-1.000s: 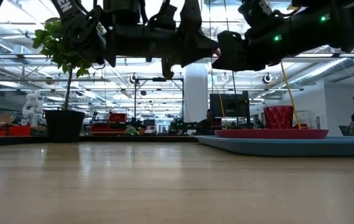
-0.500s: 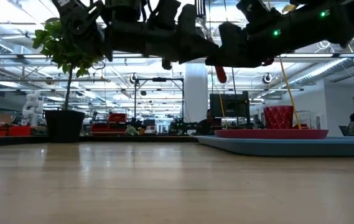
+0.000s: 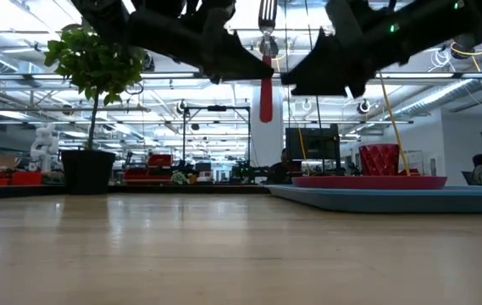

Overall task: Pick and place plate/cup/fork/spoon on tray
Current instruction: Put the pink fork on the blue tray

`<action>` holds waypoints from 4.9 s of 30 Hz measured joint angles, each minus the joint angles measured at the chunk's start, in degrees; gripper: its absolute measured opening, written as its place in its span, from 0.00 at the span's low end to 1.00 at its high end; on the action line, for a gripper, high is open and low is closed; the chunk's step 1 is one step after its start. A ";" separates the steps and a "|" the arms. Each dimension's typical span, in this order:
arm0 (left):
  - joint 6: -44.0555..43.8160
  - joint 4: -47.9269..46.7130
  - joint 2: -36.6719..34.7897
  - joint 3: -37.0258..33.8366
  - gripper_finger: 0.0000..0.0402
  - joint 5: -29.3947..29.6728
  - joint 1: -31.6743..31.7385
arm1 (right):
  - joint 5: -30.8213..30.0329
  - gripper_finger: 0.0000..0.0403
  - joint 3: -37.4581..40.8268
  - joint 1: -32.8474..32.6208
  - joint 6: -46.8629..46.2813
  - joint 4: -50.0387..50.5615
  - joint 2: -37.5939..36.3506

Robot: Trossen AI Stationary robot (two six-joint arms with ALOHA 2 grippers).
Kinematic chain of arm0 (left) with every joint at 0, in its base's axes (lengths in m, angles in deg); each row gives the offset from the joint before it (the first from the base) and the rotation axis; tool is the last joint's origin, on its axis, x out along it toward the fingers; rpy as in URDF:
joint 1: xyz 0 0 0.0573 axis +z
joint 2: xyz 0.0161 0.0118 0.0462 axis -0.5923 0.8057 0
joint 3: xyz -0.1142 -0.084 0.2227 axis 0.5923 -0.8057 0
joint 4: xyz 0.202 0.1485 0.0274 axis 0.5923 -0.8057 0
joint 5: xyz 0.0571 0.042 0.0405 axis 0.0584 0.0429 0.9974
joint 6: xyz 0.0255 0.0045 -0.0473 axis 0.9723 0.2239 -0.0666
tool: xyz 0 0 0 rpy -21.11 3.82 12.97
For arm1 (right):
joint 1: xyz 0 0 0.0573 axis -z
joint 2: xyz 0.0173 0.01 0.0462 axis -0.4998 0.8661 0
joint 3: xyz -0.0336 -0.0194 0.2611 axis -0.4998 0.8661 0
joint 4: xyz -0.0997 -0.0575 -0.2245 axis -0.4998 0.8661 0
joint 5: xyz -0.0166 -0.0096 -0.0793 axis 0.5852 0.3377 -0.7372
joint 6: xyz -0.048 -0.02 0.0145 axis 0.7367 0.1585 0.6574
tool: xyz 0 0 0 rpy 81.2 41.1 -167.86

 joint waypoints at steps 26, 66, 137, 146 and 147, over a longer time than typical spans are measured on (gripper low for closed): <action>-3.81 -9.84 0.26 0.00 0.11 -11.00 -1.84 | 16.61 0.31 0.04 5.32 11.25 -24.24 8.78; 11.67 10.15 -0.64 0.37 0.54 35.12 -15.28 | -25.81 0.04 5.14 -4.48 4.72 -47.86 6.50; 17.31 12.67 17.53 10.27 0.19 43.39 -10.73 | -30.60 0.08 5.14 -3.76 -4.93 -48.66 9.11; 17.53 11.93 17.53 10.25 0.19 42.12 -10.90 | -30.22 0.21 5.14 -5.30 3.14 -47.27 9.11; 17.53 11.95 17.53 10.25 0.19 42.17 -10.87 | -30.14 0.23 5.14 -5.55 5.06 -46.87 9.10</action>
